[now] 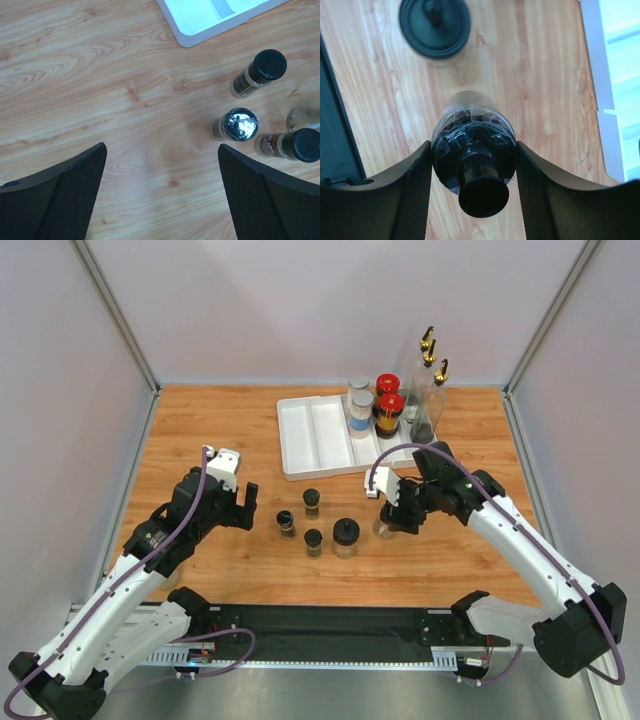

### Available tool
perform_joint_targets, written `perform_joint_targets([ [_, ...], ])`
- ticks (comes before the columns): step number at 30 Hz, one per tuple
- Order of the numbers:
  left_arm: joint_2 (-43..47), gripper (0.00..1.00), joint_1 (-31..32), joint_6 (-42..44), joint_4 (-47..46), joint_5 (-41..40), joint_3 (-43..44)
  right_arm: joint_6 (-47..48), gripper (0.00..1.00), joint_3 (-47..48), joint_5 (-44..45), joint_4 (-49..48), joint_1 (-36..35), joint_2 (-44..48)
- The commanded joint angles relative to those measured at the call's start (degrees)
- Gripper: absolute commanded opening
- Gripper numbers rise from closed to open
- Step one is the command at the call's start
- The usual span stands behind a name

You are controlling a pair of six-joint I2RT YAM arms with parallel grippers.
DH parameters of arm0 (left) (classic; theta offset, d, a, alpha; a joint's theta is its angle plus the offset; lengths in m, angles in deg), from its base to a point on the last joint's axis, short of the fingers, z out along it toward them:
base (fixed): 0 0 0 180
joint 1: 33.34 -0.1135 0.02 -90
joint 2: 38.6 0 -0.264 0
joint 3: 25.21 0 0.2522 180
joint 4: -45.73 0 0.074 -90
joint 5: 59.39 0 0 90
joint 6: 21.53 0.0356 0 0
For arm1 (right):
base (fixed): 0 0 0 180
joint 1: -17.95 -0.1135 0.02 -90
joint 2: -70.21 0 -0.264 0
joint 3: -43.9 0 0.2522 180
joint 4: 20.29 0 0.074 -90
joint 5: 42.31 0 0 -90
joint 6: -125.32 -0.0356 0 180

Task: Organize the condiment bottles
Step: Pick up the bottle from the corner of the board, then place the bottle in the storage box.

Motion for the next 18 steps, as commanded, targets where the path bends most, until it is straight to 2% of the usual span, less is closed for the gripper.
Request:
perform_joint_targets([
  [1, 0.6, 1.0, -0.2, 1.3, -1.3, 0.1, -0.2, -5.7, 0.09, 5.7, 2.4, -3.8, 0.5, -3.1],
  [18, 0.5, 1.0, -0.2, 1.4, -1.1, -0.9, -0.2, -14.5, 0.09, 30.1, 7.1, -10.4, 0.6, -23.1],
])
